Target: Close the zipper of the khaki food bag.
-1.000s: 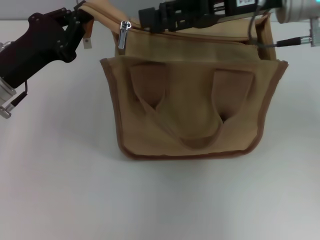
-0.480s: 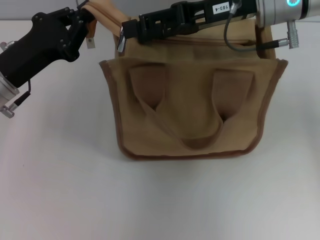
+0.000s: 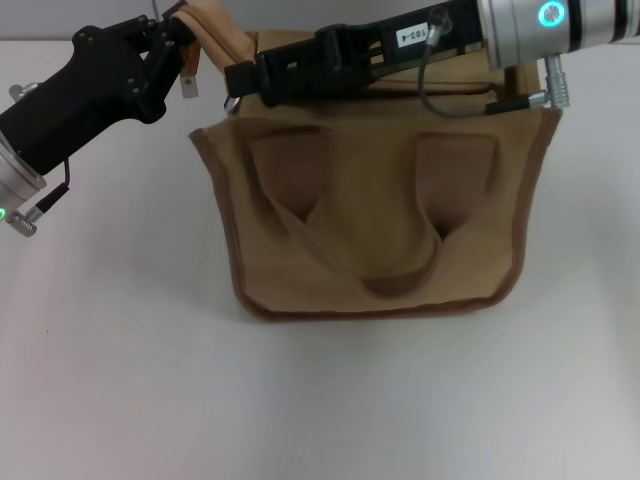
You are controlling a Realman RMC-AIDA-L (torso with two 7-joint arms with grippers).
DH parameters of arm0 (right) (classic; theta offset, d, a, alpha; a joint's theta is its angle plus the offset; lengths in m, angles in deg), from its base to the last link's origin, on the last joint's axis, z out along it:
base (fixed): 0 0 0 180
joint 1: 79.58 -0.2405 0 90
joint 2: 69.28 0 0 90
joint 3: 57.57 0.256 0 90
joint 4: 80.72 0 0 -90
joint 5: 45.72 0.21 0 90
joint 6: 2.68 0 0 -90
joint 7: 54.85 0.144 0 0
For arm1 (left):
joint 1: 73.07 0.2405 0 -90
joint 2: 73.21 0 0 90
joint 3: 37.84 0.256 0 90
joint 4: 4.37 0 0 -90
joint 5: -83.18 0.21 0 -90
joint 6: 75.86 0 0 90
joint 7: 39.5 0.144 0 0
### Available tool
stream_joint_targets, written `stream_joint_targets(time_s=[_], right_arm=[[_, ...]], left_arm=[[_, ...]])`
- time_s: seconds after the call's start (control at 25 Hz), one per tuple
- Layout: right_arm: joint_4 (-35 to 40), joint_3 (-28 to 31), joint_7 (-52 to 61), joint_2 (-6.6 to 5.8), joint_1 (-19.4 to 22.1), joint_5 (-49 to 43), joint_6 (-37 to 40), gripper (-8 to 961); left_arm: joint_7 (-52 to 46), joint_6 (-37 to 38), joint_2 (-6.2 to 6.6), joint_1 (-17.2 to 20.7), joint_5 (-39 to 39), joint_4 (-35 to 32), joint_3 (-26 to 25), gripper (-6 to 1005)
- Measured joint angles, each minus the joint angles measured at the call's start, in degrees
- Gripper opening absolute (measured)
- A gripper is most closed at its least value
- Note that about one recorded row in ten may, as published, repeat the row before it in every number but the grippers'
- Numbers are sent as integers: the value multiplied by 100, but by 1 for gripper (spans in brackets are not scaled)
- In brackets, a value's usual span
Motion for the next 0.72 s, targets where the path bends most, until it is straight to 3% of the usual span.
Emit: stream_joint_targets(time_s=[0.72], right_arm=[[26, -37, 199, 31, 52, 41, -74, 762]], left_arm=[[-282, 132, 0, -201, 1, 0, 79, 21]])
